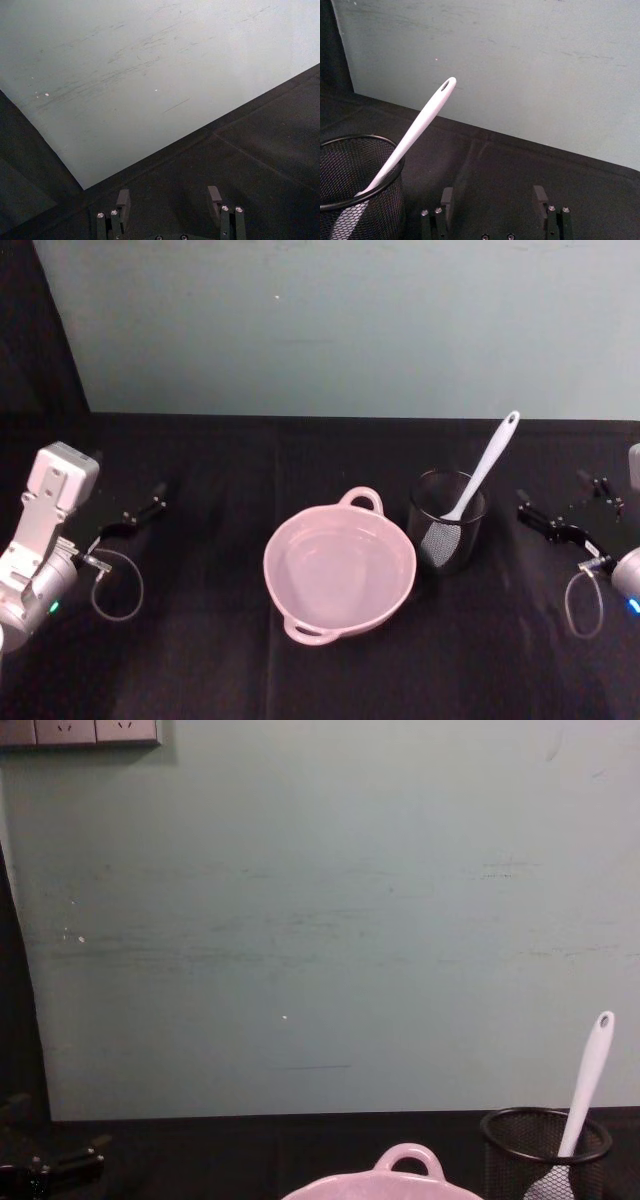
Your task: Use the one hand to pick up the spoon and stir the clear water in the bowl.
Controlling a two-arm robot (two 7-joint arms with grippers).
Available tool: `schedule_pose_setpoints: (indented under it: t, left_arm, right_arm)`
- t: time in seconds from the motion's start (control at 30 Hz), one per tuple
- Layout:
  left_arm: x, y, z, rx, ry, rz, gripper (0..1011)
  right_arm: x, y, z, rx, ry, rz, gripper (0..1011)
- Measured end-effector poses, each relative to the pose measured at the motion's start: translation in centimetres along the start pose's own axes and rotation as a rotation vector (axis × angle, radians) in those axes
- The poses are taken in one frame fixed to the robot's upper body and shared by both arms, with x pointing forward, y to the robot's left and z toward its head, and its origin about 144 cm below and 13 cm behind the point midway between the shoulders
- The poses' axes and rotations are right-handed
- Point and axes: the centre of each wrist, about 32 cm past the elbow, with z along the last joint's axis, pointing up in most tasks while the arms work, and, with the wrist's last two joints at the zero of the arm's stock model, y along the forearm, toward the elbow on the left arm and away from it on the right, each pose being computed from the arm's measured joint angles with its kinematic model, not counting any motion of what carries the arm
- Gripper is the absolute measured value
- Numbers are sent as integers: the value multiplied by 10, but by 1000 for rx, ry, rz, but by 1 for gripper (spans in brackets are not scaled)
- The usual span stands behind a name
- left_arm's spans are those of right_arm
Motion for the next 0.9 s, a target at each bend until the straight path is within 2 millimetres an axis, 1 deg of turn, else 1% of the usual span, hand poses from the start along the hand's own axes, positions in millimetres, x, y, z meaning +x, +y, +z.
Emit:
schedule_pose_setpoints:
  t: [0.9]
  left_arm:
    - [0, 0, 0, 0, 0, 0, 1005]
  right_arm:
    - [0, 0, 0, -1, -2, -5, 1003]
